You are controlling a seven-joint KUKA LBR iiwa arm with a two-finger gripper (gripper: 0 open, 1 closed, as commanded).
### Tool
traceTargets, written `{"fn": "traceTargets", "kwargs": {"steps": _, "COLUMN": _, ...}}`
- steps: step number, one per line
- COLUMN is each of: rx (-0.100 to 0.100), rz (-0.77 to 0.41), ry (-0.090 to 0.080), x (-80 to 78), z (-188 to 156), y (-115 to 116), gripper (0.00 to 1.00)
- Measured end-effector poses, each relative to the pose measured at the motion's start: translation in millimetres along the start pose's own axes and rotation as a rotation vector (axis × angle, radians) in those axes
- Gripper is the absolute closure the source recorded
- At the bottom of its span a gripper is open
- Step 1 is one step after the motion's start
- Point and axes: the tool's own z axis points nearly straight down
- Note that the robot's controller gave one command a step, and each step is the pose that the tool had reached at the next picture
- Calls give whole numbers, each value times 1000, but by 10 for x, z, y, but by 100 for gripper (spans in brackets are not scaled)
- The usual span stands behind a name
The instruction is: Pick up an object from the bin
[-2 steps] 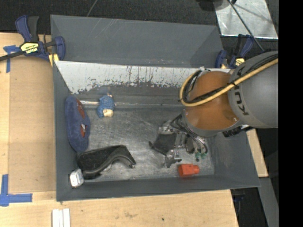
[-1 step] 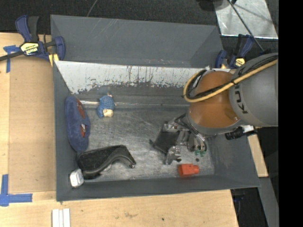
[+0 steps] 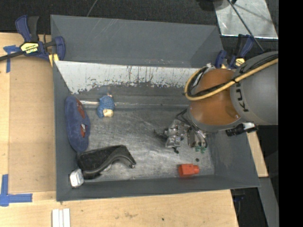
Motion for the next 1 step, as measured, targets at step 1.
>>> {"fn": "traceTargets", "kwargs": {"steps": 1, "rx": 0, "rz": 0, "ry": 0, "x": 0, "z": 0, "y": 0, "gripper": 0}}
